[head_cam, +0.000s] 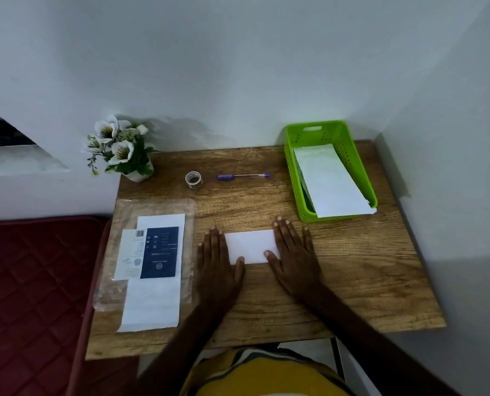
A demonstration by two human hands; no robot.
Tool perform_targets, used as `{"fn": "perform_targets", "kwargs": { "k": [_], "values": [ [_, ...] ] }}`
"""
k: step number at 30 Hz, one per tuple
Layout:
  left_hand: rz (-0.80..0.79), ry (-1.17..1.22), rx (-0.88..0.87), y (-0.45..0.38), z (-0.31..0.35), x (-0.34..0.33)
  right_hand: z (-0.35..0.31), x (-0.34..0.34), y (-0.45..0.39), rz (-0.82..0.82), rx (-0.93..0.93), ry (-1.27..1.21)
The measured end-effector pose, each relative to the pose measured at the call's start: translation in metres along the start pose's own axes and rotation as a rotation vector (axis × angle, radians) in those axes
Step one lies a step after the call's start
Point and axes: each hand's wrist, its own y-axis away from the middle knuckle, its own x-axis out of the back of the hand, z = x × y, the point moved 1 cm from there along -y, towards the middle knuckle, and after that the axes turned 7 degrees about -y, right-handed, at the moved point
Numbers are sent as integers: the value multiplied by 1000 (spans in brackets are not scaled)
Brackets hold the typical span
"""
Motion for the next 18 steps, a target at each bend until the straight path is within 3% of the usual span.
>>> {"fn": "perform_targets", "kwargs": {
  "k": [6,9,11,14,18],
  "values": [
    [43,109,-61,-16,-25,39,-43,14,18,283,197,-224],
    [166,5,-90,-26,-74,67,-73,15,28,168,414,-290],
    [180,-32,-63,-31,-116,81,-92,16,32,-46,449,-319],
    [154,-184,-115,-34,-174,90,-121,16,38,-537,45,-736],
    [134,-221,-101,-37,-215,88,-154,9,41,-878,-527,-1150]
  ]
}}
